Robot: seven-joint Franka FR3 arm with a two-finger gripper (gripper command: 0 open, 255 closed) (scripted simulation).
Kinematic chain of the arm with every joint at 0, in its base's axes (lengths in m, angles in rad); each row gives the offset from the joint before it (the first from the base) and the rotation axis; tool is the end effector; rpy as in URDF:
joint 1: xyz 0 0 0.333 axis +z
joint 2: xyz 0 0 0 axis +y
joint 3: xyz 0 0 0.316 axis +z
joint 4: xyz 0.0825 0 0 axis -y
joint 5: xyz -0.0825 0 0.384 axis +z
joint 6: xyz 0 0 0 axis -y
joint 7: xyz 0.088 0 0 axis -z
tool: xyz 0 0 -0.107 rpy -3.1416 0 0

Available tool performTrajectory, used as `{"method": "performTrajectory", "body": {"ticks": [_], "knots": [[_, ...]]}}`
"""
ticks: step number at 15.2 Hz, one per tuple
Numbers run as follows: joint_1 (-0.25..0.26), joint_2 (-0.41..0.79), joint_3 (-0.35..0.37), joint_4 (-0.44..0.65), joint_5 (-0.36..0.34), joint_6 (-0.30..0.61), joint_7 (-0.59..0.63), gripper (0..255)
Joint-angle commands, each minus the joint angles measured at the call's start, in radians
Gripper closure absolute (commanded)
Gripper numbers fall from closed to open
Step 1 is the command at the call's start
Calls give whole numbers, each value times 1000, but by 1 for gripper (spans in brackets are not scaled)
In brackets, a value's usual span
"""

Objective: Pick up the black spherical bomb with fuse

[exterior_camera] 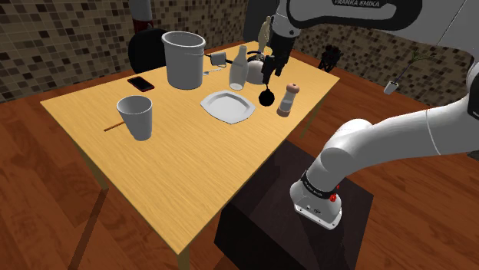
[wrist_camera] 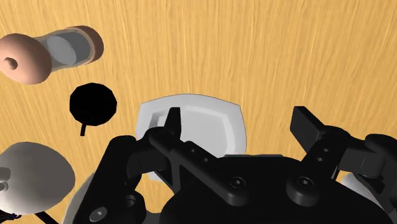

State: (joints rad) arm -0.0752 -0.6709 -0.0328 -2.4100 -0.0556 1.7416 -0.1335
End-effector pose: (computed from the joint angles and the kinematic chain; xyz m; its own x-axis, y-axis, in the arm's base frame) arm 0.3462 -0.0444 0.5419 0.9991 0.0419 -0.0024 0.0420 -0.9985 0.0344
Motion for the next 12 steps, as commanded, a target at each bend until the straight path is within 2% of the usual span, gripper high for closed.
{"method": "performTrajectory", "body": {"ticks": [1, 12], "knots": [[-16, 29, -26, -21, -21, 60, -24, 0], [-96, 284, -185, -11, -98, 357, -163, 0]]}}
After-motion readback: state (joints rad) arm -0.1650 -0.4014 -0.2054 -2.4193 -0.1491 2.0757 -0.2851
